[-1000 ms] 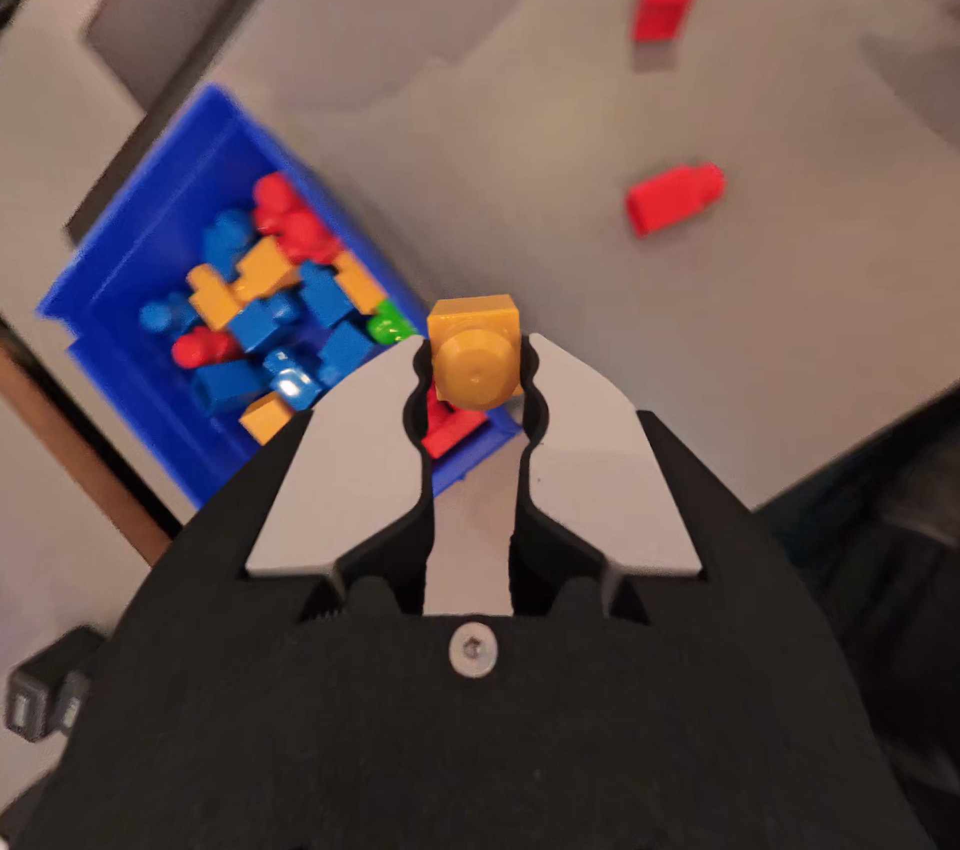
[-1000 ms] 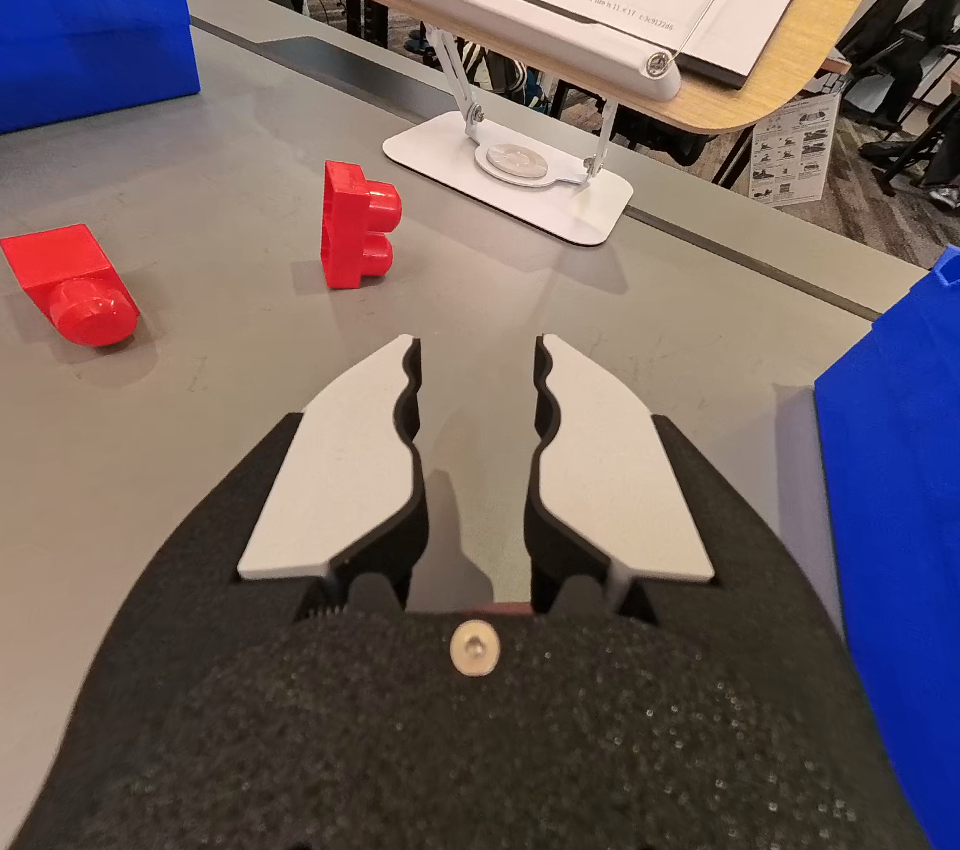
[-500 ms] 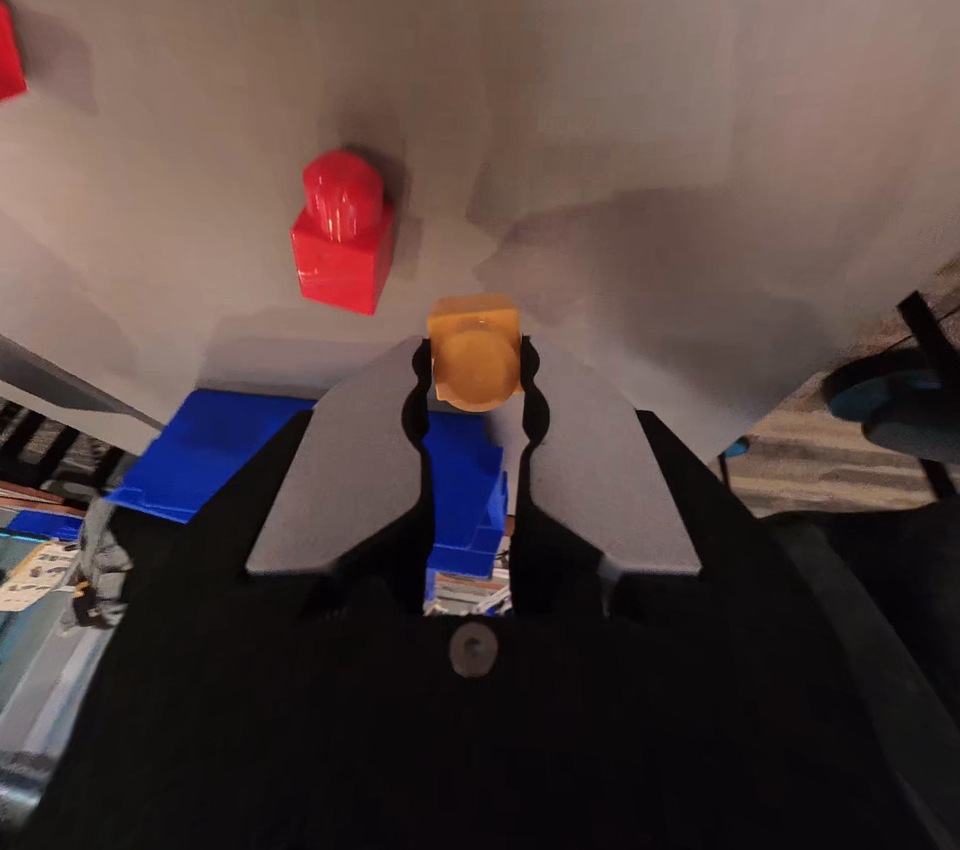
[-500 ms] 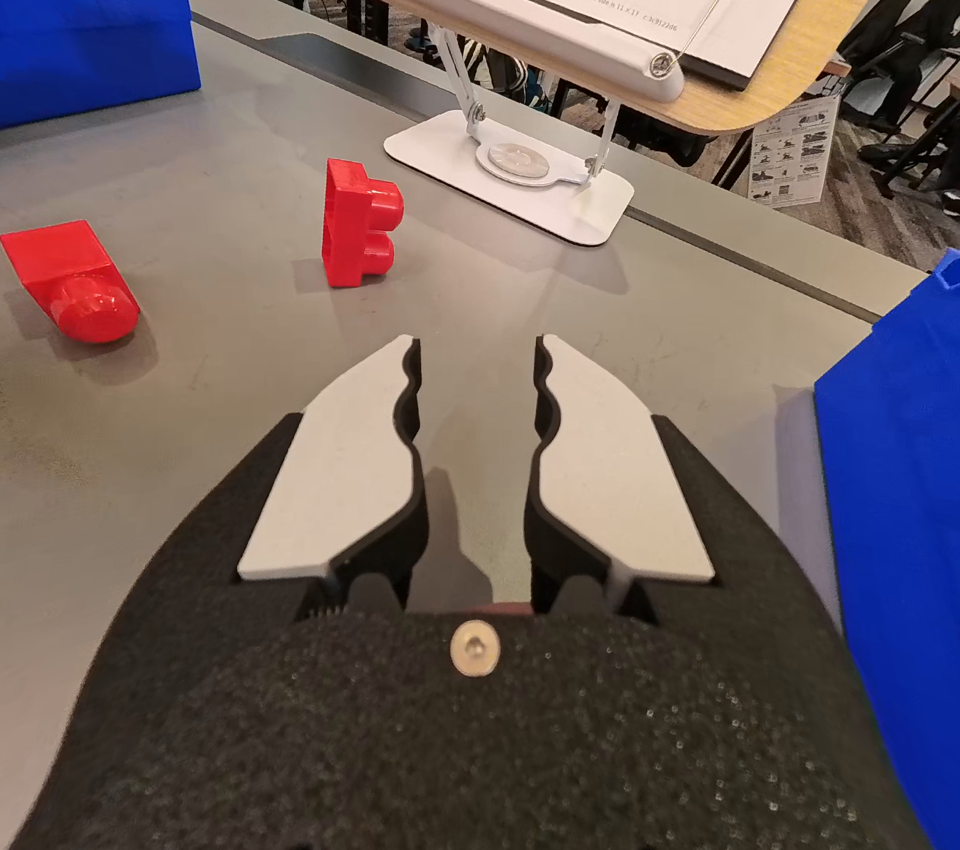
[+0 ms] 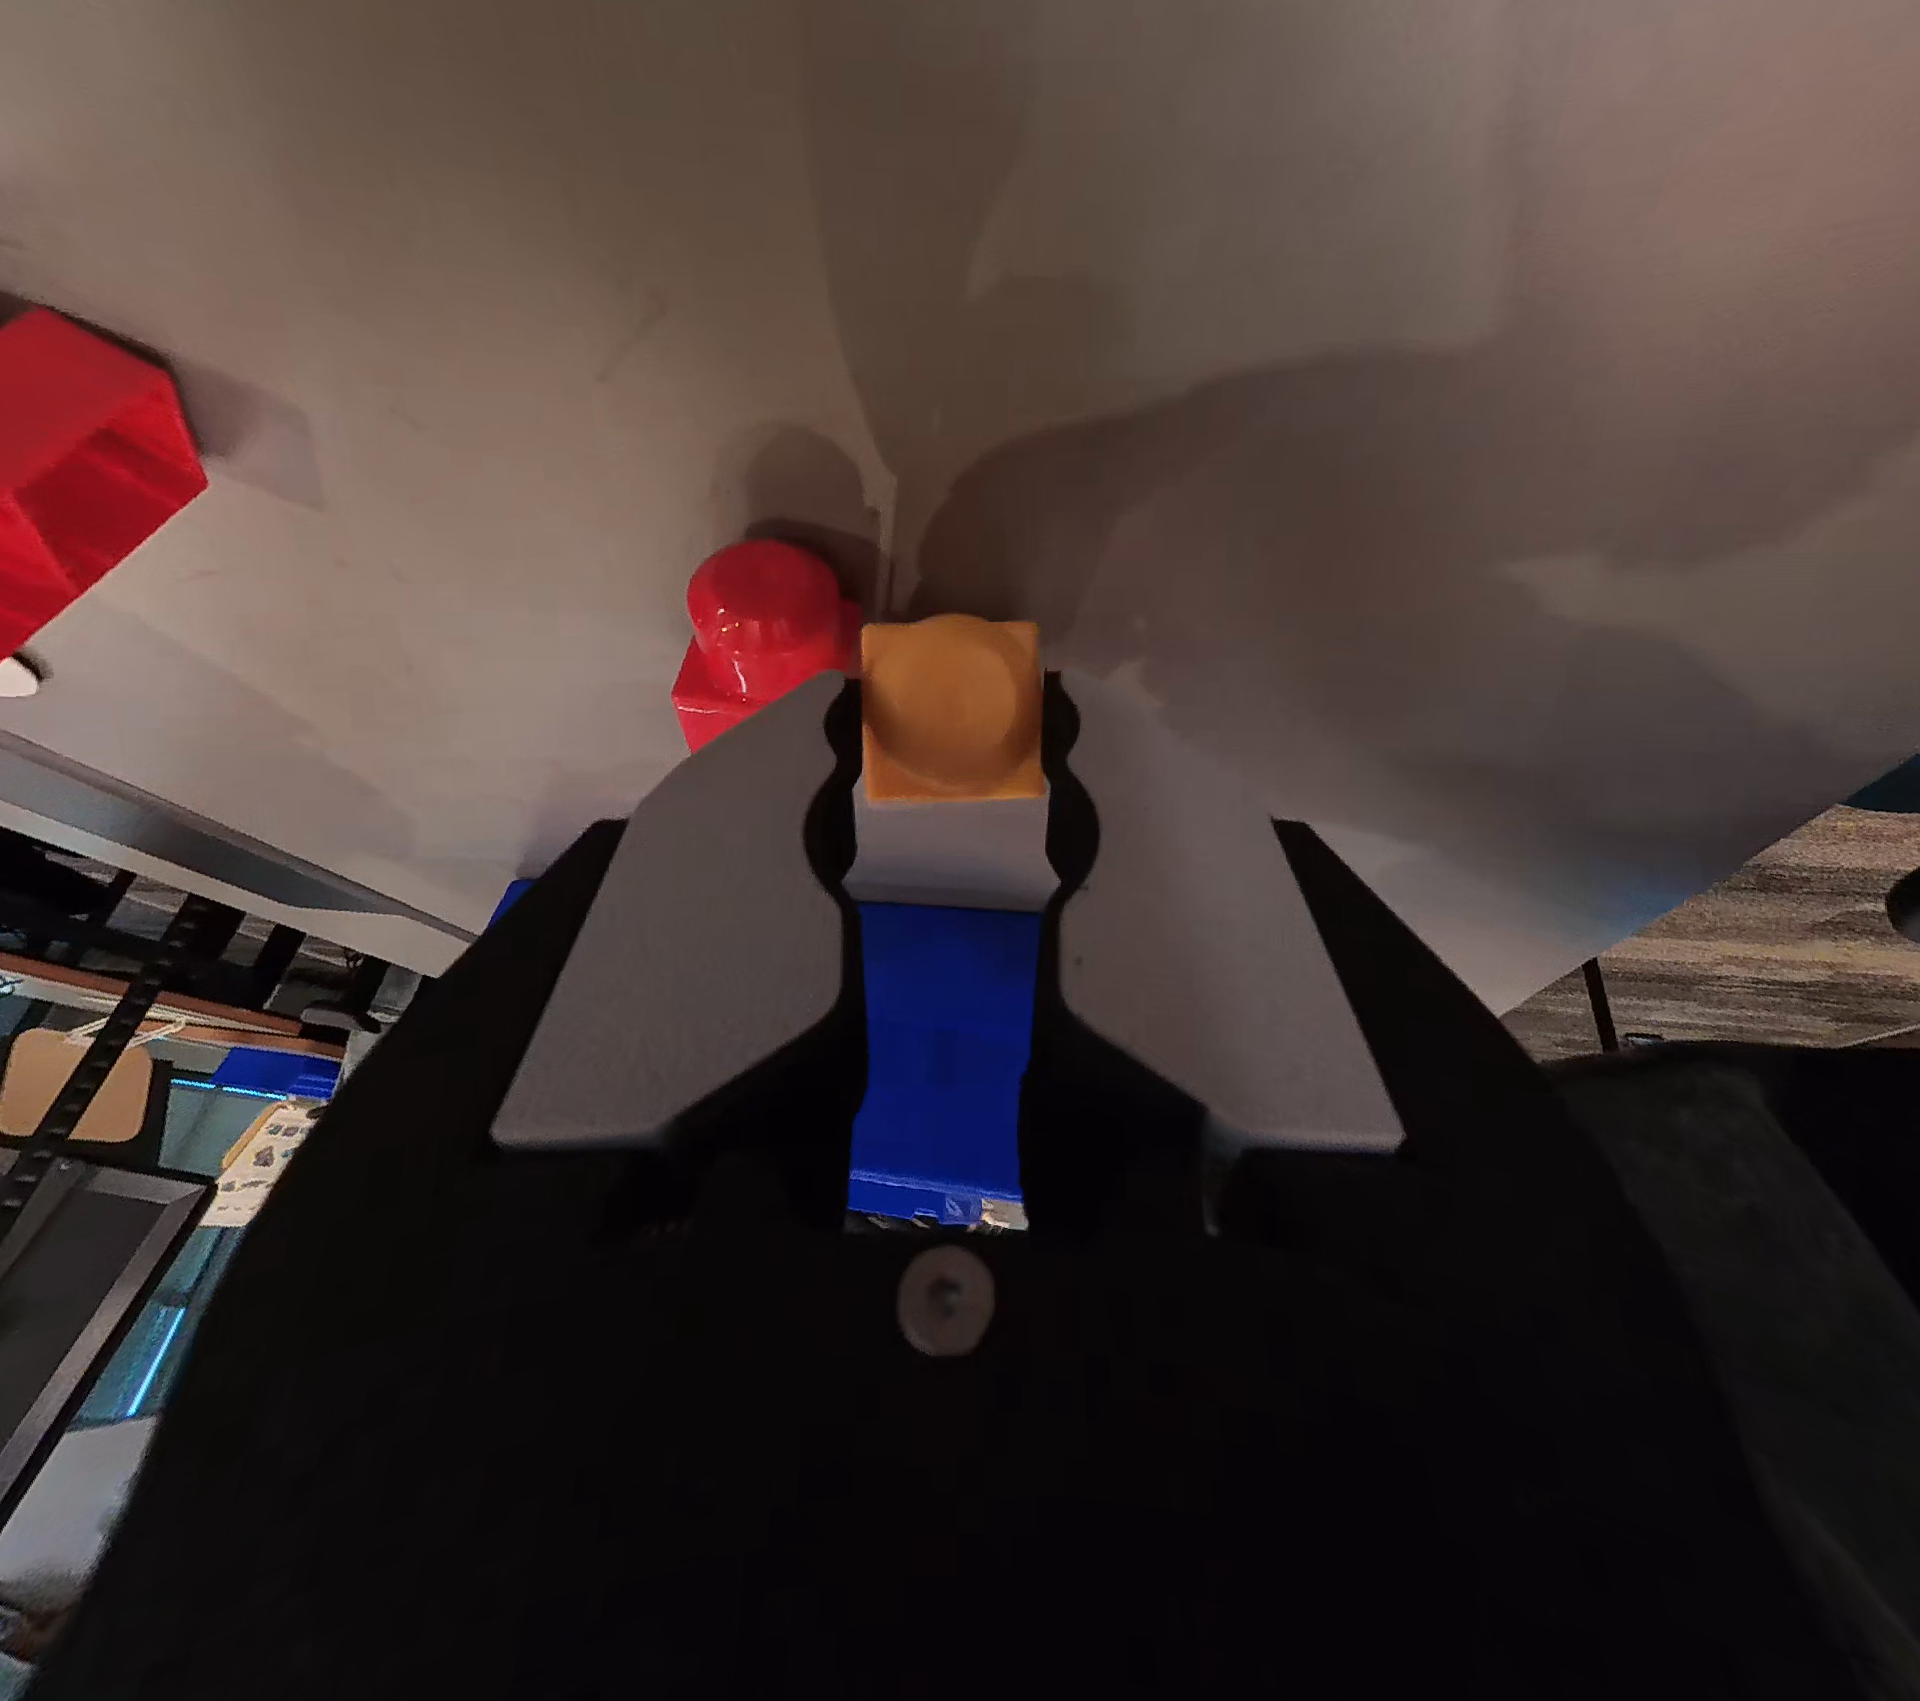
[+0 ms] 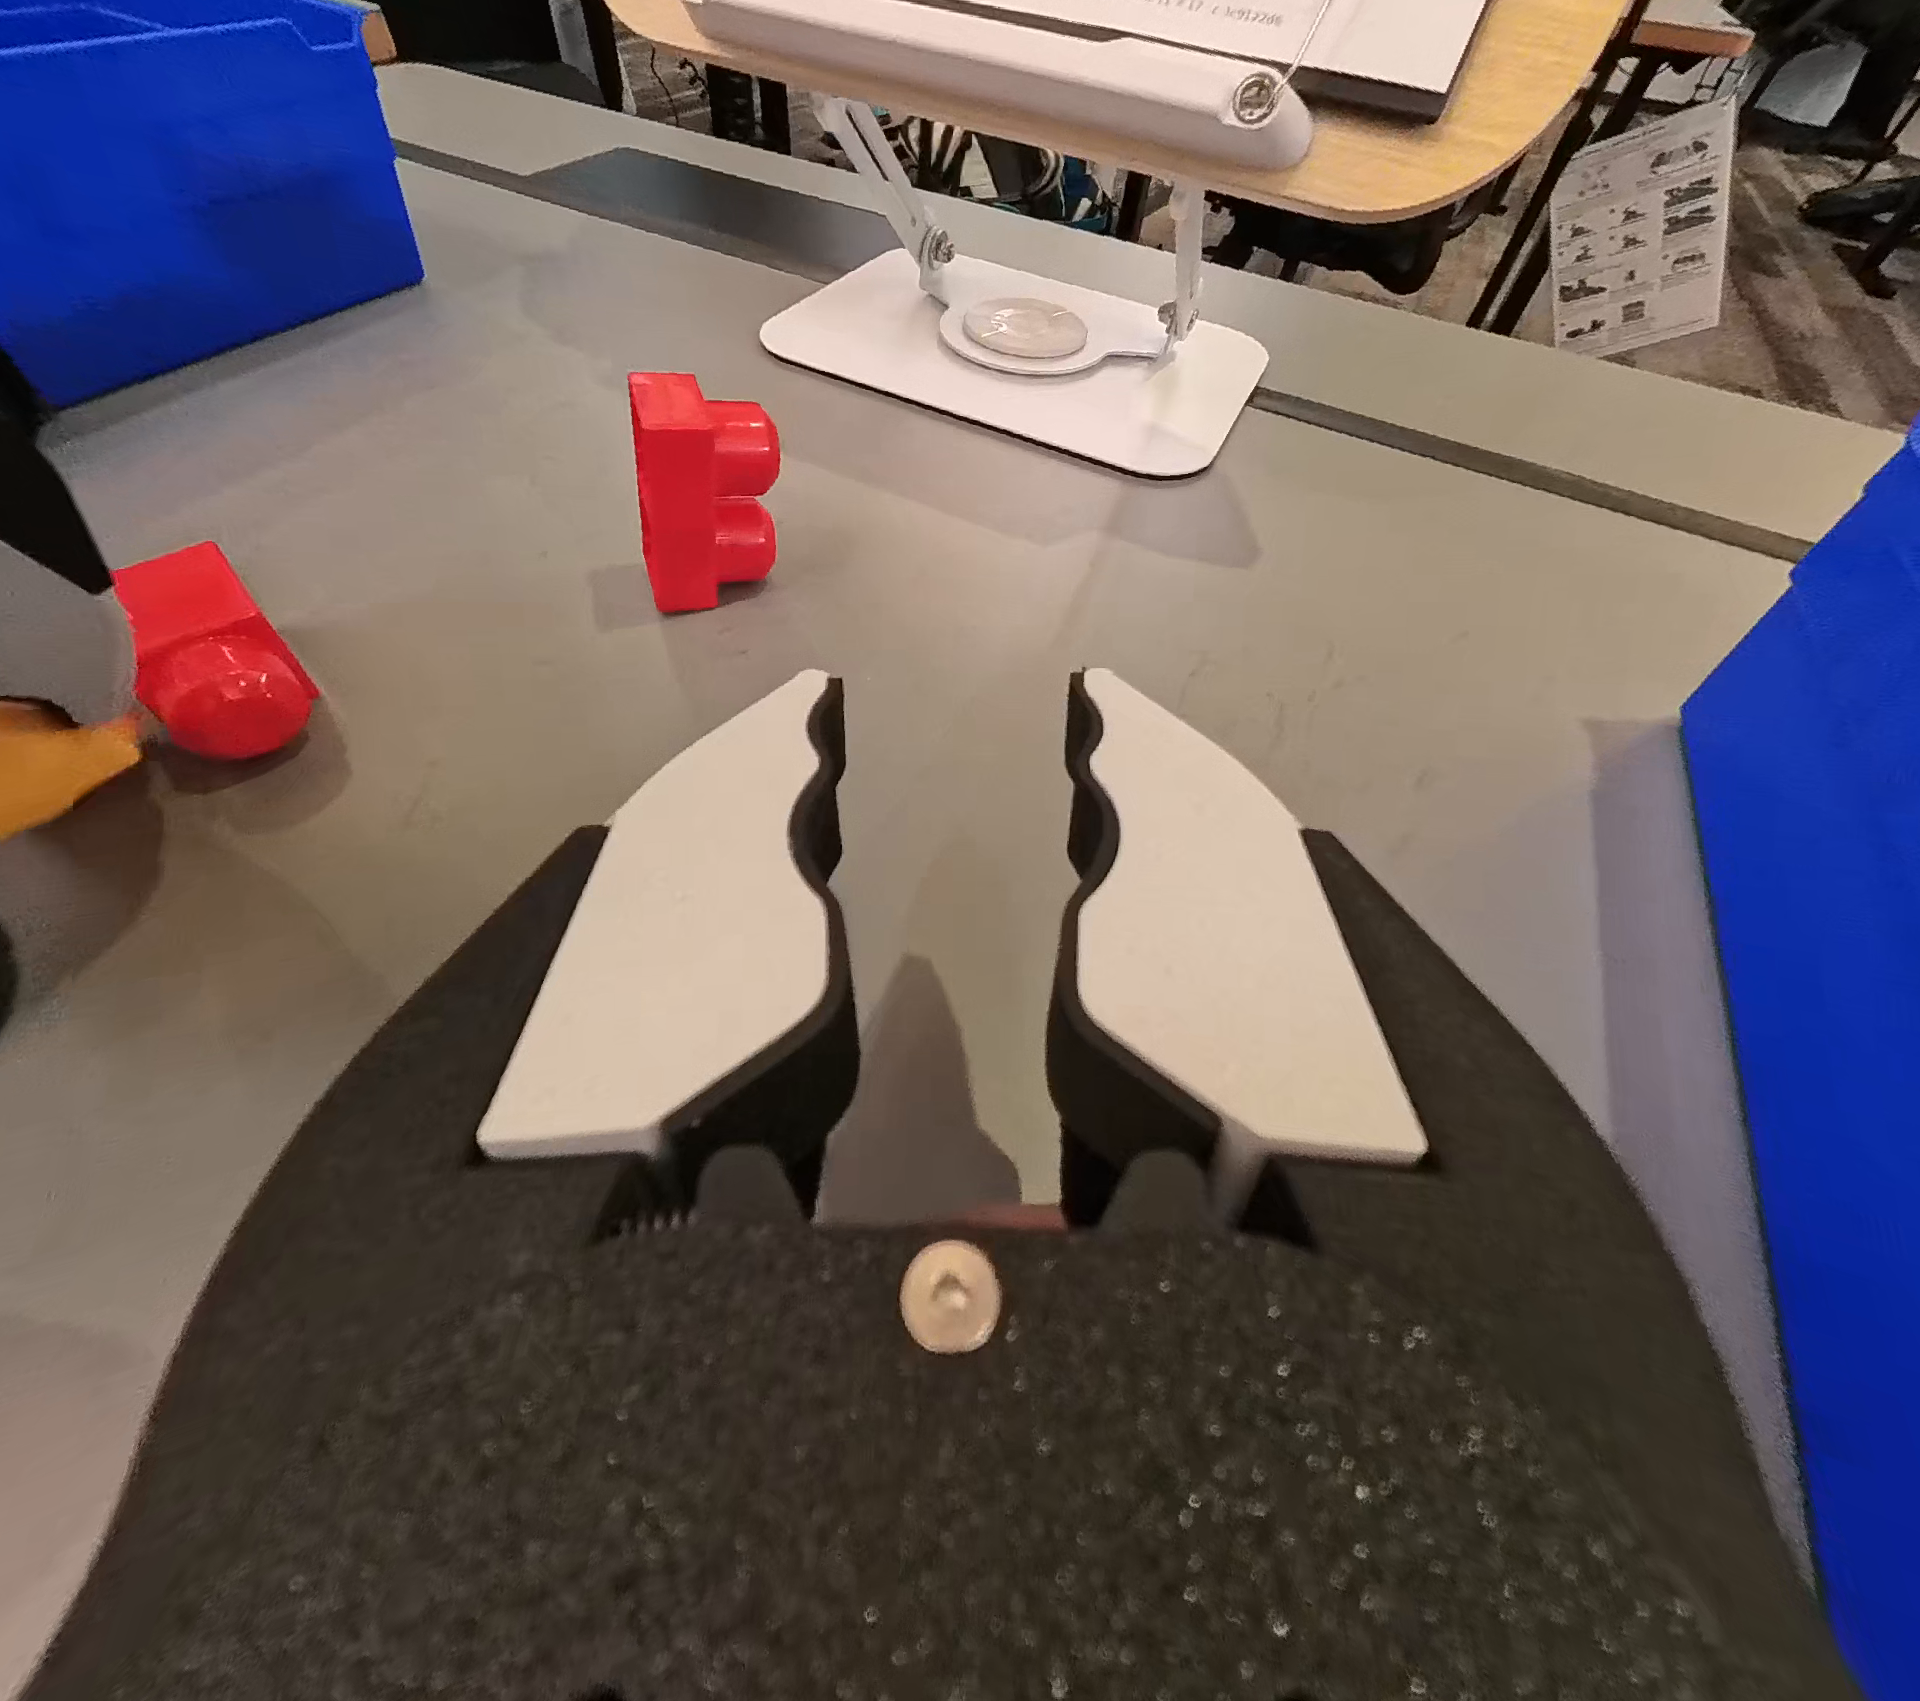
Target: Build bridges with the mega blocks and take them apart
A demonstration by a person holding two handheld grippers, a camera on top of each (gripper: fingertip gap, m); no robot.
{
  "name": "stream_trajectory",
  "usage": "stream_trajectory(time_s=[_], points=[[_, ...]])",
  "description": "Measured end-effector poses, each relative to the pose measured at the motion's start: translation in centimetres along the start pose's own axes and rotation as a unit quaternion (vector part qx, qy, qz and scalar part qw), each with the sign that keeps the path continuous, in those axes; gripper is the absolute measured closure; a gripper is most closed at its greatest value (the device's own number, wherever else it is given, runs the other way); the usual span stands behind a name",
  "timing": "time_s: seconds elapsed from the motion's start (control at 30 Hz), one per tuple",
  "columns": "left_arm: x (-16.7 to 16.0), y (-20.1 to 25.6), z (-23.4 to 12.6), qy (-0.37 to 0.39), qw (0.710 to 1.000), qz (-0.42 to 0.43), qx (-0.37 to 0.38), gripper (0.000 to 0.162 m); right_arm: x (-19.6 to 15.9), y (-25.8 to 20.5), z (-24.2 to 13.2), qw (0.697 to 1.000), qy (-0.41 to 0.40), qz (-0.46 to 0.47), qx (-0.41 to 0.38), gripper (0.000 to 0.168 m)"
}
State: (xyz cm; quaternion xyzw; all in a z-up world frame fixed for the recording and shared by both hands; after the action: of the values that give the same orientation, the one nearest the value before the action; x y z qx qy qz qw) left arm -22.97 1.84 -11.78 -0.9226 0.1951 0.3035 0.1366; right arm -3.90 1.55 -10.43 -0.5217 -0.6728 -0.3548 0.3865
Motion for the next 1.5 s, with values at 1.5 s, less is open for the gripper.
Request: stream_trajectory(time_s=[1.5], points=[[-3.6,-1.3,4.8,0.323,0.941,-0.100,-0.019,0.077,-0.1,-0.4,0.2,1.000,-0.014,-0.016,0.003,0.129]])
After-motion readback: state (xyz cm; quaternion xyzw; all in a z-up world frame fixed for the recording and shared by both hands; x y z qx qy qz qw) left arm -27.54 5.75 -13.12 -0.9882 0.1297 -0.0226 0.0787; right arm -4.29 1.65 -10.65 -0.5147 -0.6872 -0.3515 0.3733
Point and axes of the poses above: each gripper's, where its closed fingertips meet, z out along the fingers, x out of its top, y = z × x across the jaws, the point moved 6 cm from there along -z, back along the fingers, and after that the axes turned 11 degrees about -y, right-handed, at the moved point
